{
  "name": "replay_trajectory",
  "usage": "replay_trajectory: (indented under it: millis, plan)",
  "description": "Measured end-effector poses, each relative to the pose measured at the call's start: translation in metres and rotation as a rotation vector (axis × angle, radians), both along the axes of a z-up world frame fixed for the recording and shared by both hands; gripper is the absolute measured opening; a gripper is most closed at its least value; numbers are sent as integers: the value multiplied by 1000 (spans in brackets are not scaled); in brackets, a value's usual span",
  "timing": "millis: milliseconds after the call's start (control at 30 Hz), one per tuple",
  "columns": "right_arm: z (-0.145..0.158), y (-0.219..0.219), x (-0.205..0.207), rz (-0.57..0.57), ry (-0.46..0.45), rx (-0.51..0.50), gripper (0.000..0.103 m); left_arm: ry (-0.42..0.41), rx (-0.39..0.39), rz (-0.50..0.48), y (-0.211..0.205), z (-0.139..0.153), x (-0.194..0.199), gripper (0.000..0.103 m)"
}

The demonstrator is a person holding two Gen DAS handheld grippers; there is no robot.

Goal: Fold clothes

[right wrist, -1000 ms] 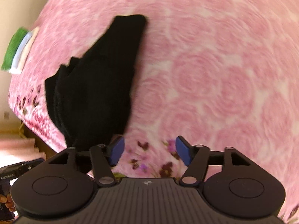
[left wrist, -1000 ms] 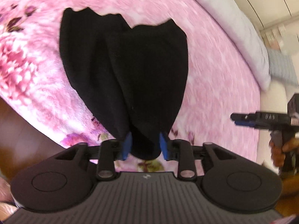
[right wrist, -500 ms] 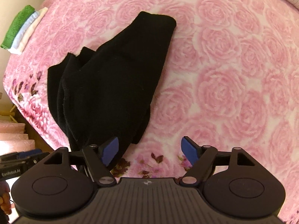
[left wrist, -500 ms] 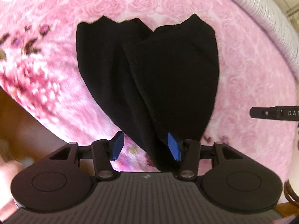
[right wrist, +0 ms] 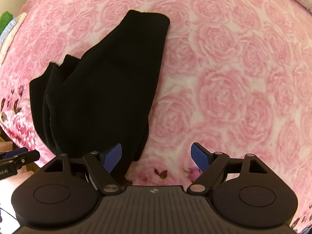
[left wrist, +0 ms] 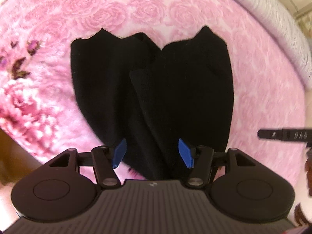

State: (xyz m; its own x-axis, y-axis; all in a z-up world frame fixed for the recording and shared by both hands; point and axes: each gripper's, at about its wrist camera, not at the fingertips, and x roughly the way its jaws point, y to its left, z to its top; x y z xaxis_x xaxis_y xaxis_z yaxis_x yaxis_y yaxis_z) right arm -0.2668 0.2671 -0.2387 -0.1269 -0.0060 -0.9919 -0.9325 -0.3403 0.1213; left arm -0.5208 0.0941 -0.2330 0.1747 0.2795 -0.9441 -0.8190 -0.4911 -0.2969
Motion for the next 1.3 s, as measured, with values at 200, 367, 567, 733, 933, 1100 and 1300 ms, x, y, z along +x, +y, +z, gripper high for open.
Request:
replay_trajectory:
  millis: [200, 367, 567, 733, 933, 1100, 1300]
  plan:
    - [-8, 24, -7, -22, -17, -7, 82, -79, 36, 124, 18, -31, -26, 55]
    - [-19, 46, -15, -22, -20, -10, 84, -82, 35, 199, 39, -60, -41, 55]
    - [-44, 67, -20, 22, -41, -38, 84, -59, 71, 210, 65, -77, -29, 32]
    - [-53, 83, -18, 69, -47, -49, 84, -57, 180, 191, 56, -48, -1, 13]
    - [-55, 92, -8, 108, -27, -48, 85, -149, 188, 376, 40, -67, 3, 45]
    - [-55, 93, 2, 149, -18, -43, 84, -168, 214, 332, 46, -75, 19, 7]
    - [-47, 102, 14, 185, 23, -18, 84, -121, 247, 288, -21, -23, 30, 7]
